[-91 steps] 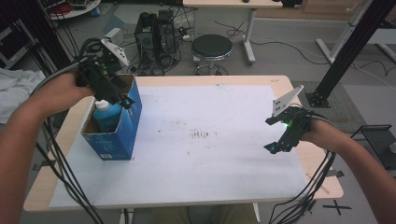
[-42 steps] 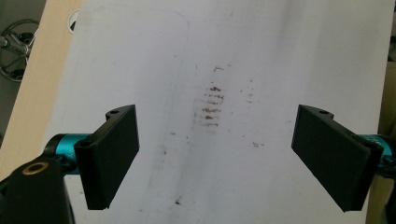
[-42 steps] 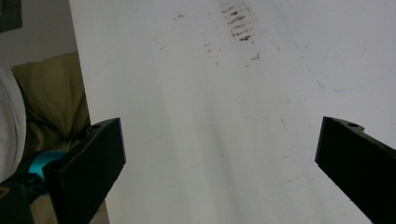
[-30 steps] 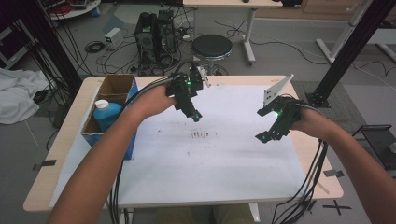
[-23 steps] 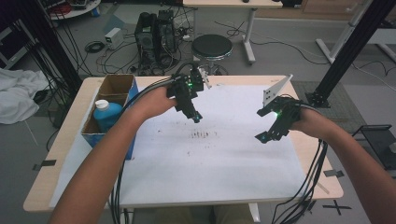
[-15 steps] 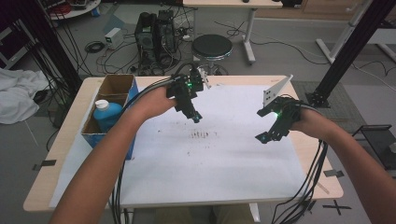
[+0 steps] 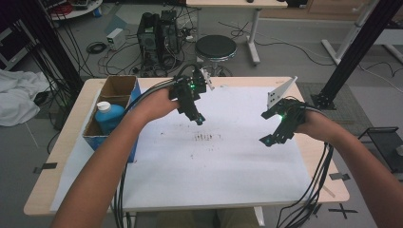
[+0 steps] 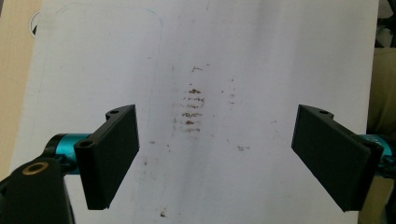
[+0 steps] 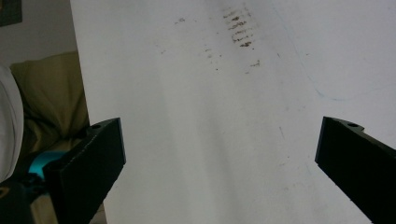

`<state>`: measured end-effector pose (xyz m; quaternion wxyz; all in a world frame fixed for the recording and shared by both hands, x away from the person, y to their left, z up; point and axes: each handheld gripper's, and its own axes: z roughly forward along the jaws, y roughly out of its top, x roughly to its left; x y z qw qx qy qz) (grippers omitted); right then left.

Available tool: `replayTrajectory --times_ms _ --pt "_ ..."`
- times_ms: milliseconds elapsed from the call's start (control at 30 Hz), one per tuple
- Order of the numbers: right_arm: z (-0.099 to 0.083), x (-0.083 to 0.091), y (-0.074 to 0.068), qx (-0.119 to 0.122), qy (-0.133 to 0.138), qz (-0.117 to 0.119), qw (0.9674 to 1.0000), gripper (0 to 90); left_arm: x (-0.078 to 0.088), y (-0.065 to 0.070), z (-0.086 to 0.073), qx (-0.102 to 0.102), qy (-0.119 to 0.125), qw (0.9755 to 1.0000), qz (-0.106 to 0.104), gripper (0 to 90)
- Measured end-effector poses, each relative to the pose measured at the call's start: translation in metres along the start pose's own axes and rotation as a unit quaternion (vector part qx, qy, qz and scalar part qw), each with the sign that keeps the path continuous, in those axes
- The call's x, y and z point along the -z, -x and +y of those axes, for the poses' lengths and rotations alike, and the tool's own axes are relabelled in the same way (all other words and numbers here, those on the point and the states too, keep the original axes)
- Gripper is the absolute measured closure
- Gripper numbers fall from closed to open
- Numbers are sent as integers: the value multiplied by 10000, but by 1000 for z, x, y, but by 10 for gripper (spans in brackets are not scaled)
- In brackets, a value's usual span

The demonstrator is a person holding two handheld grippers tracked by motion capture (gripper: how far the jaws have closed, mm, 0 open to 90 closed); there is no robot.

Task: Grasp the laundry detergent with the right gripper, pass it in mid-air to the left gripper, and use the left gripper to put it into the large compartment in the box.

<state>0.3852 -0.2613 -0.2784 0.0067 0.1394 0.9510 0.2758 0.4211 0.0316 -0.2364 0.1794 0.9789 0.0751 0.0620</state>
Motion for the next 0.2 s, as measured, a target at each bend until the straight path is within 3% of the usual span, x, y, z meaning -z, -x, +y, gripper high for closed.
replayTrajectory --times_ms 200 --pt "0 0 -1 10 -21 14 10000 7 0 0 -2 4 -27 10000 -8 151"
